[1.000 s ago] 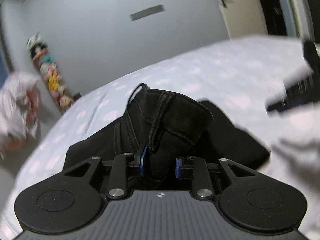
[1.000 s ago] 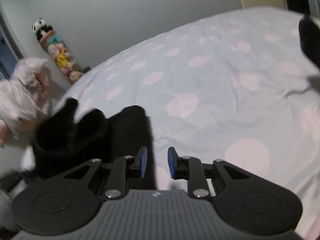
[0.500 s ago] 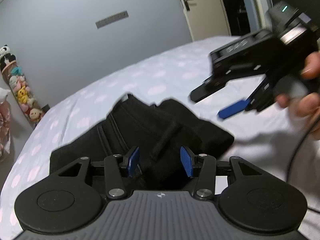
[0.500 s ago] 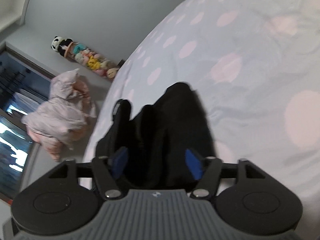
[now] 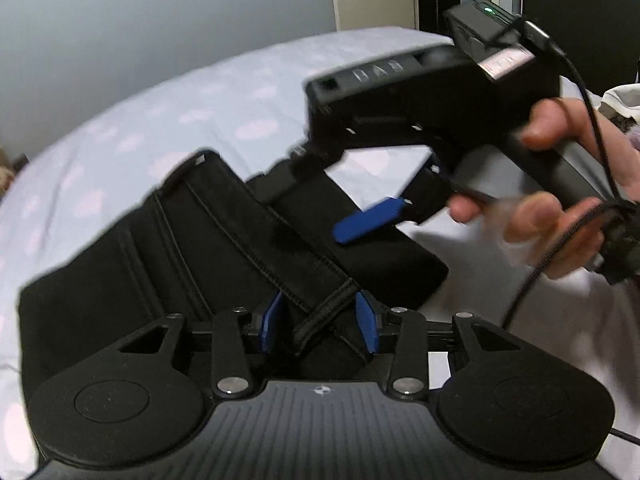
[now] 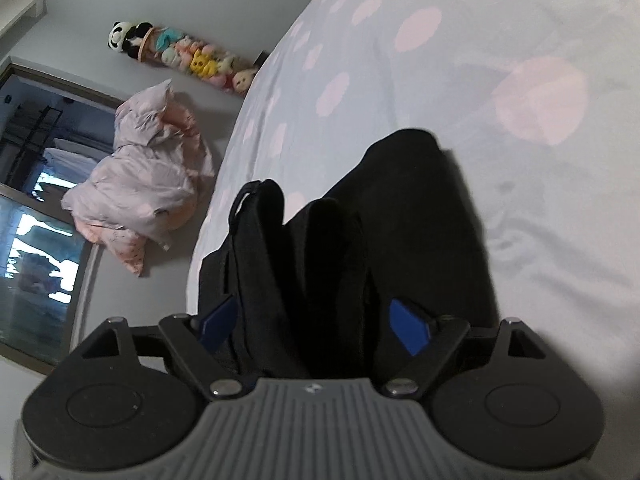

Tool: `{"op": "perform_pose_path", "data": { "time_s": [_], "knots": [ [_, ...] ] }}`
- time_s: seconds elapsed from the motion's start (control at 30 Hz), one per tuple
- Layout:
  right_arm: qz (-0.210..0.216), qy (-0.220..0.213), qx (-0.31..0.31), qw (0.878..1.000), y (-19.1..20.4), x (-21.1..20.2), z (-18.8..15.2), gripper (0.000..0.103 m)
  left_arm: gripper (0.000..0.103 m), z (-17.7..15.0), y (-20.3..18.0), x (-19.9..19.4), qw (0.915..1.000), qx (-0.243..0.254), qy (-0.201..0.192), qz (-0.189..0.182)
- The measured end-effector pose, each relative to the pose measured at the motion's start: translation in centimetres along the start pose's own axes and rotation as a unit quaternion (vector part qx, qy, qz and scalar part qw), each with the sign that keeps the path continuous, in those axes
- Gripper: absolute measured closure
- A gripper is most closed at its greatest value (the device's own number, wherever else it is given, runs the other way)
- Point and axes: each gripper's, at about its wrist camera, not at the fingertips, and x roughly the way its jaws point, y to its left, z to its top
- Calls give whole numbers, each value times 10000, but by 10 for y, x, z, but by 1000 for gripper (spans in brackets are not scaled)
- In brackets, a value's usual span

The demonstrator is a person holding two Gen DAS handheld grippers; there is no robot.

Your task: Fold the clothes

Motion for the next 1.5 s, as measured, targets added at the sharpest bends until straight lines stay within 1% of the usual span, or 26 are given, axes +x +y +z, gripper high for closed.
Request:
{"op": "perform_pose_path", "data": {
  "time_s": [0.1, 0.2, 0.27, 0.3, 0.4, 0.47, 0.5, 0.53, 0.57, 0.63, 0.67, 0.73, 0.8, 0.83, 0.87, 0.9, 0.97, 1.0, 1.03, 1.1, 1.17, 1.2, 1.3, 1.43, 1.5],
  "knots": [
    [140, 103, 3, 9998, -3, 16, 5, 17, 57, -5, 2, 3, 9998, 18, 89, -160],
    [105, 54, -262, 9996, 4, 26, 8, 17, 57, -11, 2, 1, 9994, 124, 140, -302],
    [45, 26, -478, 9988, 9, 33, 10, 27, 58, -14, 2, 1, 9993, 119, 117, -320],
    [-49, -10, -542, 9985, 10, 37, 11, 37, 58, -15, 3, 1, 9994, 99, 107, -324],
    [8, -70, -460, 9989, 10, 44, 14, 40, 58, -18, 6, -1, 9995, 12, 69, -320],
    [11, -132, -488, 9987, 14, 46, 12, 49, 58, -21, 7, -3, 9995, -46, 35, -310],
    [-3, -173, -547, 9984, 18, 46, 11, 58, 58, -22, 7, -5, 9995, -100, 6, -304],
    [-18, -214, -606, 9979, 22, 46, 9, 63, 59, -24, 9, -8, 9994, -182, -46, -287],
    [-134, -317, -715, 9968, 26, 45, 6, 67, 61, -26, 11, -13, 9992, -291, -135, -236],
    [-274, -469, -860, 9948, 35, 43, 0, 75, 61, -33, 15, -28, 9981, -499, -315, -150],
    [-337, -531, -891, 9940, 39, 41, -2, 75, 61, -38, 17, -40, 9976, -561, -407, -79],
    [-541, -601, -975, 9919, 53, 38, -6, 78, 61, -50, 21, -63, 9969, -531, -551, 163],
    [-709, -645, -1079, 9895, 73, 36, -6, 80, 60, -69, 32, -89, 9953, -479, -622, 573],
    [-755, -672, -1148, 9882, 82, 34, -6, 81, 56, -80, 40, -101, 9934, -504, -634, 813],
    [-793, -698, -1225, 9868, 97, 33, -6, 81, 49, -92, 50, -113, 9902, -620, -606, 1093],
    [-829, -725, -1302, 9853, 111, 32, -5, 82, 48, -105, 62, -124, 9857, -778, -558, 1389],
    [-925, -758, -1466, 9819, 142, 32, -4, 82, 45, -133, 86, -140, 9741, -1370, -401, 1756],
    [-985, -775, -1575, 9795, 158, 33, -5, 83, 44, -147, 98, -147, 9663, -1695, -316, 1911],
    [-1057, -790, -1677, 9770, 173, 35, -5, 83, 43, -158, 107, -151, 9602, -1966, -267, 1969],
    [-1202, -807, -1832, 9723, 202, 40, -5, 83, 43, -174, 120, -154, 9508, -2402, -222, 1942],
    [-1296, -803, -1911, 9697, 228, 44, -5, 83, 42, -182, 128, -149, 9454, -2722, -192, 1782],
    [-1327, -807, -1956, 9683, 241, 45, -7, 83, 41, -183, 130, -145, 9442, -2816, -197, 1696],
    [-1428, -863, -2157, 9621, 273, 45, -13, 84, 40, -179, 132, -126, 9444, -2817, -120, 1690],
    [-1434, -905, -2267, 9591, 306, 43, -16, 84, 40, -182, 124, -117, 9488, -2675, -131, 1676],
    [-1433, -955, -2421, 9549, 325, 41, -18, 84, 40, -179, 121, -112, 9515, -2544, -138, 1725]
  ]
}}
